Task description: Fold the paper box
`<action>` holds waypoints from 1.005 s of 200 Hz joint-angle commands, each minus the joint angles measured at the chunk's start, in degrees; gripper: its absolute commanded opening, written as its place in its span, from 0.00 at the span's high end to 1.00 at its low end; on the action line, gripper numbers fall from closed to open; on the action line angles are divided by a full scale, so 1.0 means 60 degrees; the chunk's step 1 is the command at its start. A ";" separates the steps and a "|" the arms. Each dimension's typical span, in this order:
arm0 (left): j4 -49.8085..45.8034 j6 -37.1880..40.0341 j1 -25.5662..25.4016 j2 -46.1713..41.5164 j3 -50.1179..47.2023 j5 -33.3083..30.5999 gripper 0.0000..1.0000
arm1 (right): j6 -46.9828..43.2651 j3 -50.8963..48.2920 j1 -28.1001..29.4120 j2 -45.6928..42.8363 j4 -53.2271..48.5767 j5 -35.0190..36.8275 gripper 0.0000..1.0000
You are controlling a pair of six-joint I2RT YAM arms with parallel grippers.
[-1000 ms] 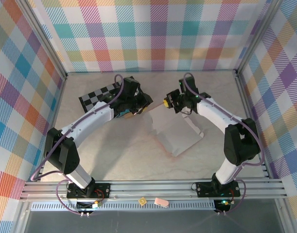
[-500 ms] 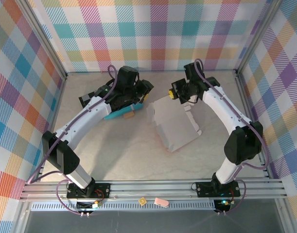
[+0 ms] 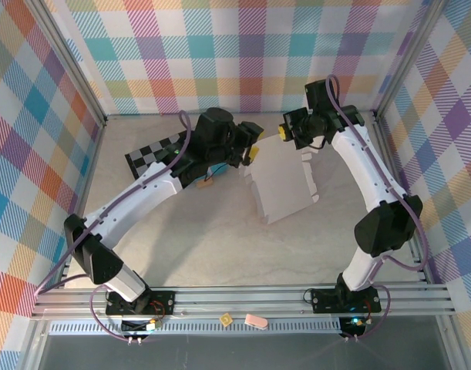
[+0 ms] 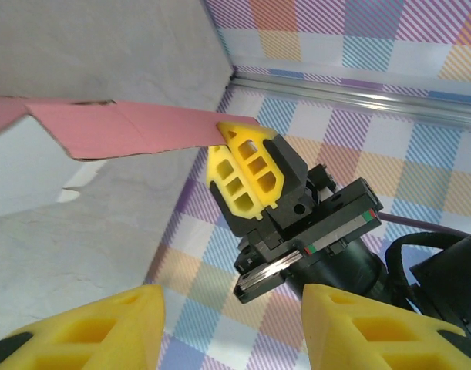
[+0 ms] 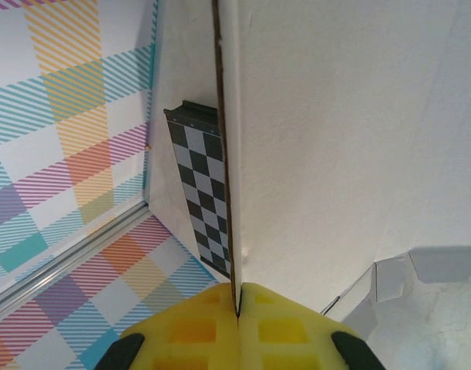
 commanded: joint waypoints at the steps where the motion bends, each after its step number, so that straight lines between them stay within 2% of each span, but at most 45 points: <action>1: 0.0448 -0.0461 -0.0007 0.0403 0.0084 -0.0165 0.50 | 0.0251 0.0297 -0.0058 0.0062 -0.0376 -0.0015 1.00; 70: -0.0021 0.0598 0.0321 0.0427 -0.0258 -0.0567 0.49 | 0.0204 0.0145 -0.0208 -0.0228 -0.0435 -0.0188 1.00; 137: 0.0600 0.1109 0.0658 0.0163 -0.1226 -0.0580 0.54 | 0.0310 0.0139 -0.0322 -0.0234 -0.0274 -0.0471 1.00; 201: 0.0865 0.1442 0.0674 0.0251 -0.1210 -0.0398 0.67 | 0.0398 -0.0051 -0.0334 -0.0289 -0.0148 -0.0524 1.00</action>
